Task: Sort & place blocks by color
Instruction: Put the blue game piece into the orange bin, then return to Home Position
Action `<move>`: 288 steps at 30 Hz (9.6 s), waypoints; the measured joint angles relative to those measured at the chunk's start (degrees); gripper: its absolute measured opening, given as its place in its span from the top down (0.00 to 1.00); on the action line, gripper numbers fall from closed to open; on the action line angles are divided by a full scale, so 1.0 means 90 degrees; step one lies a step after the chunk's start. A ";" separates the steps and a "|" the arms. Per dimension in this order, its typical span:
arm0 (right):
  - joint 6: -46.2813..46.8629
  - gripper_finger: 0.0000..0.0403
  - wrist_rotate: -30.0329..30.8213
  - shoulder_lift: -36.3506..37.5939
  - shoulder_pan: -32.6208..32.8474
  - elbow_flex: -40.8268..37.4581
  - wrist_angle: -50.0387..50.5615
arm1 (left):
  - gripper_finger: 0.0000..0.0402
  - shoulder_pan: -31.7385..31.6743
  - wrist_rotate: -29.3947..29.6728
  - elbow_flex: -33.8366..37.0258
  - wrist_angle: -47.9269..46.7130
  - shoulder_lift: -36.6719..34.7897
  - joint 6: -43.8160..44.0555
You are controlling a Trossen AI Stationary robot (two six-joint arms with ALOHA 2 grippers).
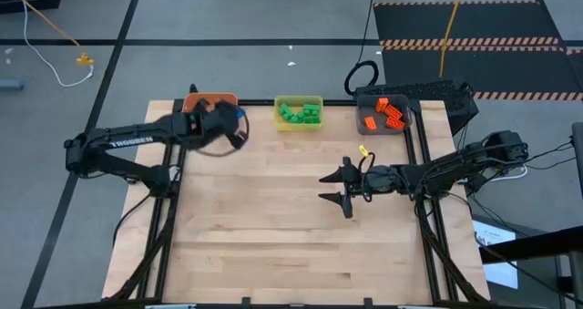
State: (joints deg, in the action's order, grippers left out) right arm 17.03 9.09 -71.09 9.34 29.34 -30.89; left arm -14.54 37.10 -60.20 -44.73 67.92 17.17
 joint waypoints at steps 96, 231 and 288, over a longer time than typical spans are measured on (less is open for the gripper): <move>-0.0537 1.00 0.0151 0.5082 -0.0453 -0.3135 0.0317 | 1.00 0.2946 -0.3080 0.5887 0.6964 -0.4413 -0.0360; -0.0973 1.00 -0.1016 0.7757 -0.0665 -0.3167 0.2841 | 0.92 0.2081 -0.3293 0.6246 0.4043 -0.7531 -0.1547; -0.0973 1.00 -0.1019 0.7754 -0.0665 -0.3169 0.2841 | 0.92 0.2083 -0.3293 0.6246 0.4043 -0.7529 -0.1549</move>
State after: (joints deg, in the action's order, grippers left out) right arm 8.27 -0.08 -1.30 3.36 0.82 -5.32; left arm 4.20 7.46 -3.99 -8.34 0.16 3.22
